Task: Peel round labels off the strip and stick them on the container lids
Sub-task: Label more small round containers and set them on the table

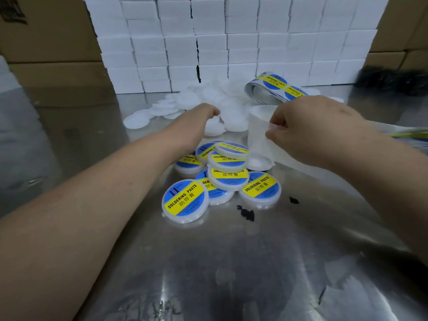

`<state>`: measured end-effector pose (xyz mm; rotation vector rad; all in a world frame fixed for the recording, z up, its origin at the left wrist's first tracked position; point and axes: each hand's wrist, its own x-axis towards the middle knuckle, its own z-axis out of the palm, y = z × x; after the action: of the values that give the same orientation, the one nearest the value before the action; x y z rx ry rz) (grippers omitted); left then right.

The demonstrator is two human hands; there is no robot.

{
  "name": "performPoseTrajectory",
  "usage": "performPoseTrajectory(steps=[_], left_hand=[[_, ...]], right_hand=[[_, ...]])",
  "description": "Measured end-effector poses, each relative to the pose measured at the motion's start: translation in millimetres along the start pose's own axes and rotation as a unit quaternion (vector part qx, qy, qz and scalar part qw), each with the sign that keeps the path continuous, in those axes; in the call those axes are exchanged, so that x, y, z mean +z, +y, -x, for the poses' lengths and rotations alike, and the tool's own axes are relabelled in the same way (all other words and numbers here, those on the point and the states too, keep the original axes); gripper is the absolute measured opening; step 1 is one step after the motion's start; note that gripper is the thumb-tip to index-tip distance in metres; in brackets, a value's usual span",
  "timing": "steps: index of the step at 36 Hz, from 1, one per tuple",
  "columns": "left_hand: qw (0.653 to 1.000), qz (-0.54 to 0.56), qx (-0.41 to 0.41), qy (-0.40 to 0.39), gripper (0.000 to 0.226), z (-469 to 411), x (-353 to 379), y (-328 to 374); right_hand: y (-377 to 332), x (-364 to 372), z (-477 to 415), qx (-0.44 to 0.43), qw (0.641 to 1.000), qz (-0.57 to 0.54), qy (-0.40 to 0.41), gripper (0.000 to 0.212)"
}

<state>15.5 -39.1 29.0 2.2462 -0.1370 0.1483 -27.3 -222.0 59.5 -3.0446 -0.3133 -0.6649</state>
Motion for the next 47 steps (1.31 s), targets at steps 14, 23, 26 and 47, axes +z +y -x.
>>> performPoseTrajectory(steps=[14, 23, 26, 47], left_hand=[[0.986, -0.166, -0.025, 0.013, 0.040, -19, 0, -24], [0.984, -0.170, -0.031, 0.049, 0.038, -19, -2, -27], [0.985, -0.163, -0.036, 0.047, 0.027, -21, -3, -27], [0.983, -0.137, -0.082, 0.088, 0.023, -28, -1, -31]], right_hand=[[-2, 3, 1, -0.003, 1.000, -0.008, -0.020, 0.021], [-2, -3, 4, -0.026, 0.998, 0.007, -0.053, 0.030], [-1, -4, 5, -0.039, 0.998, -0.005, -0.057, 0.027], [6, -5, -2, -0.030, 0.997, 0.002, -0.072, 0.066]])
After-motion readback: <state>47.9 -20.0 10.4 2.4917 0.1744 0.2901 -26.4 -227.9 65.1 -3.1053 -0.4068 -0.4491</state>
